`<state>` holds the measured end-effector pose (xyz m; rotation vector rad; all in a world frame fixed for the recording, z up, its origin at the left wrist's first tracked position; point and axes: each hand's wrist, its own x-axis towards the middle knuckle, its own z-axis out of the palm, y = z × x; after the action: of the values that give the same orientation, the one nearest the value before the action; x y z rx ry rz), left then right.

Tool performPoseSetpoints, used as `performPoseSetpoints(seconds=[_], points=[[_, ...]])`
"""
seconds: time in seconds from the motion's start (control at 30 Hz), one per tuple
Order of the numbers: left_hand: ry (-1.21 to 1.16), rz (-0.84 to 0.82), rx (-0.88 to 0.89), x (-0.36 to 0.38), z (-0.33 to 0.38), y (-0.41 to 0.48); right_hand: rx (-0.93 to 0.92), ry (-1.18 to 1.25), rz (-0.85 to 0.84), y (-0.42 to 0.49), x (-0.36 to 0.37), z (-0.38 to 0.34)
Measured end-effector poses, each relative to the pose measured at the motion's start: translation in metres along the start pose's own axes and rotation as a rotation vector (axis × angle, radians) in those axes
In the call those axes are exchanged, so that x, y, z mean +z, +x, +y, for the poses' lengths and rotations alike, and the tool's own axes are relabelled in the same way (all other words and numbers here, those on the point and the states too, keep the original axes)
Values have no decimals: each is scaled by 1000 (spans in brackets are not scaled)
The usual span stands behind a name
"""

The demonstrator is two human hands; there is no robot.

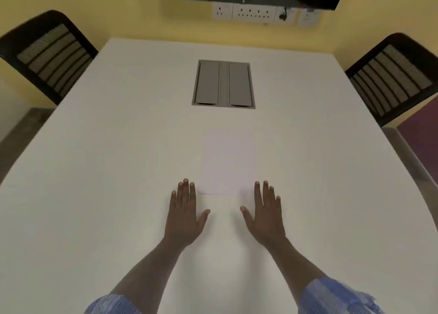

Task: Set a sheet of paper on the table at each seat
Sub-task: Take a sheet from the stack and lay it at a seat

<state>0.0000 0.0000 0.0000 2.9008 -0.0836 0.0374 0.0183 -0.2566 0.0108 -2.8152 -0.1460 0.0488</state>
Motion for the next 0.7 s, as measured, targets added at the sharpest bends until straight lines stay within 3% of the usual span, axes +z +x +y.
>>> performPoseSetpoints(seconds=[0.47, 0.7], points=[[-9, -66, -81, 44, -10, -19, 102, -26, -47, -24, 48, 15], [-224, -30, -303, 17, 26, 52, 122, 78, -20, 25, 39, 9]])
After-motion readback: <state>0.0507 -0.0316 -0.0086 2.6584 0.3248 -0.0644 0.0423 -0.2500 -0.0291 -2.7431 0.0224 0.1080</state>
